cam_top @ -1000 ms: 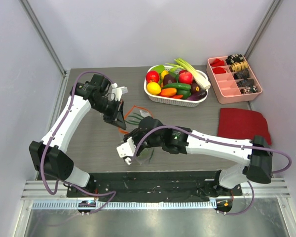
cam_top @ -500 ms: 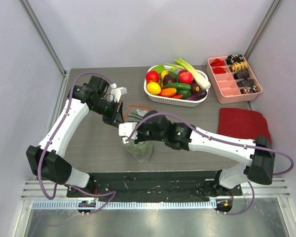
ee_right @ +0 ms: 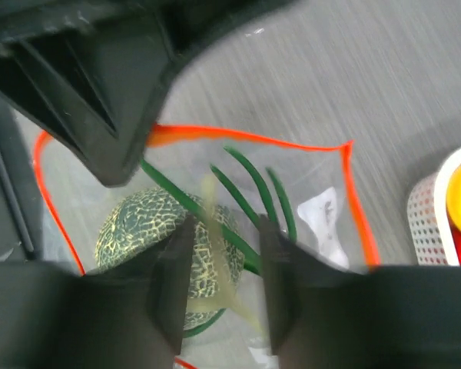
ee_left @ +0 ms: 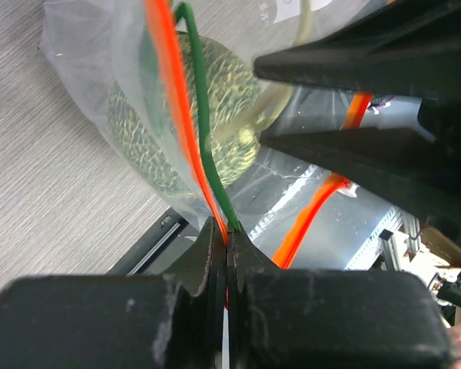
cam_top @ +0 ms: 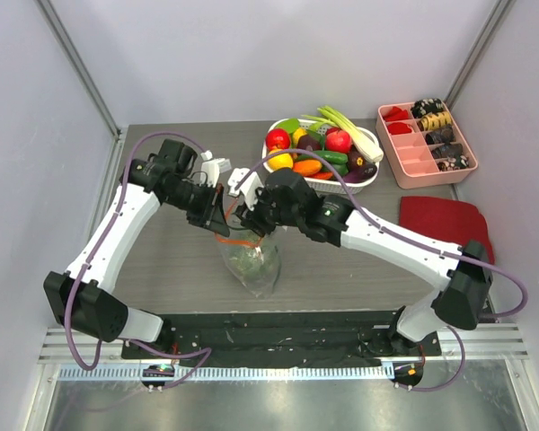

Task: Place the food in the zip-top bag and seal the zipper
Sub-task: Adjust the zipper food storage bag at the center of the board.

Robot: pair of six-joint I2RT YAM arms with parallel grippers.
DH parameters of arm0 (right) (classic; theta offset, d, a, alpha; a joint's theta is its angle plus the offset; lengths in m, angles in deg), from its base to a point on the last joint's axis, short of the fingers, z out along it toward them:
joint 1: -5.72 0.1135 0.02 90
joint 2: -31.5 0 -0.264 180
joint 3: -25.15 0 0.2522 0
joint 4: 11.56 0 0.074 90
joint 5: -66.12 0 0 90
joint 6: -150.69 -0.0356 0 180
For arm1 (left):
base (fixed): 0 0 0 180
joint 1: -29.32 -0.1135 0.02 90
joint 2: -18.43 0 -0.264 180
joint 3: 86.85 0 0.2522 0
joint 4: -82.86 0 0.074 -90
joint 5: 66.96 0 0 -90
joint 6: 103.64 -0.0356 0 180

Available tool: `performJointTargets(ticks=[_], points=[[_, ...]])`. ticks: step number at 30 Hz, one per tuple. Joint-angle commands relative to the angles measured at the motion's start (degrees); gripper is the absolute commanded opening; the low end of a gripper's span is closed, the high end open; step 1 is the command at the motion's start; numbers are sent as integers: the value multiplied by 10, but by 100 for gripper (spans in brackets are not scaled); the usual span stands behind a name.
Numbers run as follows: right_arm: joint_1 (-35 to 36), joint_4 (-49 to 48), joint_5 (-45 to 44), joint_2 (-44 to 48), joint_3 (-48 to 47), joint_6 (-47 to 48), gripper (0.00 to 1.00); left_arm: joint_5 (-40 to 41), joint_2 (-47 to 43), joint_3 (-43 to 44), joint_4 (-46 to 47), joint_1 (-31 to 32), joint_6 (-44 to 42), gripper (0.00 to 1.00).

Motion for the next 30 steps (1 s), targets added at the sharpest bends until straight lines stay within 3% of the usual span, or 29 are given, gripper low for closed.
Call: performJointTargets(ticks=[1,4,11,16,22,24,26,27,30], points=[[1,80,47,-13,-88,-32,63,-22,-17,31,12,1,-7,0],[-24,104,47,24,-106,-54,74,-21,-24,41,16,2,4,0],[-67,150,-33,73,-71,-84,77,-22,-31,58,19,3,-6,0],[-122,164,5,33,-45,-108,75,-23,-36,47,31,4,-2,0],[-149,183,70,-34,-92,-136,70,-14,-53,34,35,4,0,0],[-170,185,114,-47,-110,-164,57,-6,-59,28,33,4,0,0],[-197,187,157,-58,-126,-183,24,0,-68,24,34,4,1,0],[-204,186,196,-59,-132,-196,1,6,-71,25,33,4,3,0],[-217,174,269,-47,-150,-214,1,26,-76,47,32,-2,24,0]])
